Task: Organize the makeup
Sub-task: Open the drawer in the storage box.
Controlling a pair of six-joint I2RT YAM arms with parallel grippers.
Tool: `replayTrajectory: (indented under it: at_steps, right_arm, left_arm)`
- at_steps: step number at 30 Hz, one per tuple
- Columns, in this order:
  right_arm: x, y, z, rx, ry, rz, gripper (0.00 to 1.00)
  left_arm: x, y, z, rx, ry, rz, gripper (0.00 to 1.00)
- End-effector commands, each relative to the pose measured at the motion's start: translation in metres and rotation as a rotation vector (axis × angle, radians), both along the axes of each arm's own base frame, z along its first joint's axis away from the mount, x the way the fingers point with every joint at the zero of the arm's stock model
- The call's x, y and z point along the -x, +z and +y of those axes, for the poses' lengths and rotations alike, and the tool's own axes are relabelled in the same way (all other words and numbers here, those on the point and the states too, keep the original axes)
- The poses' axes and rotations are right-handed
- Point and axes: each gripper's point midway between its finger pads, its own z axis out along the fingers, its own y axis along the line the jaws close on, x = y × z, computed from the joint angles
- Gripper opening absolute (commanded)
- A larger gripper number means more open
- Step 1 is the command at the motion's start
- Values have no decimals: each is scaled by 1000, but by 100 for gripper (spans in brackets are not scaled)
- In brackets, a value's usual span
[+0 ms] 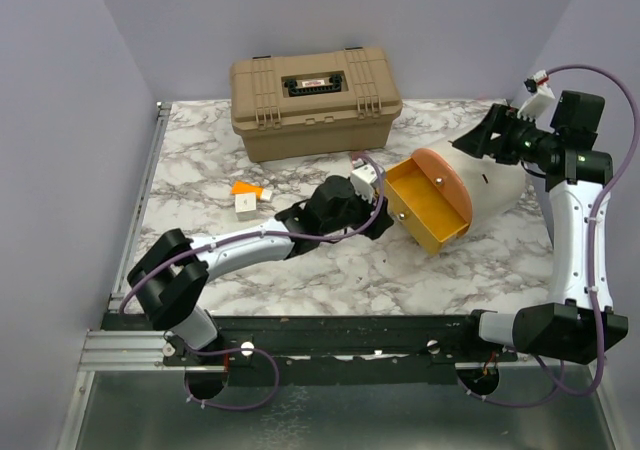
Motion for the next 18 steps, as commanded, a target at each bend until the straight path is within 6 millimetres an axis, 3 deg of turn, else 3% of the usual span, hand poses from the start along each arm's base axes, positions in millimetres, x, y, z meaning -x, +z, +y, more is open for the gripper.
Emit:
replayTrajectory:
  at_steps: [1,9,14,18]
  right_arm:
    - [4,23,10,-31,37,-42,82]
    - [8,49,35,-37,80,-74,82]
    - [2,37,63,39,101,-27,82]
    - [1,29,92,63,158,3,81]
  left_arm:
    - [-11,19,22,45,110,-60,64]
    - [-34,31,75,52,338,-107,70]
    - [-49,25,121,35,529,-97,72]
    - [-65,18,180,-14,799,-71,80]
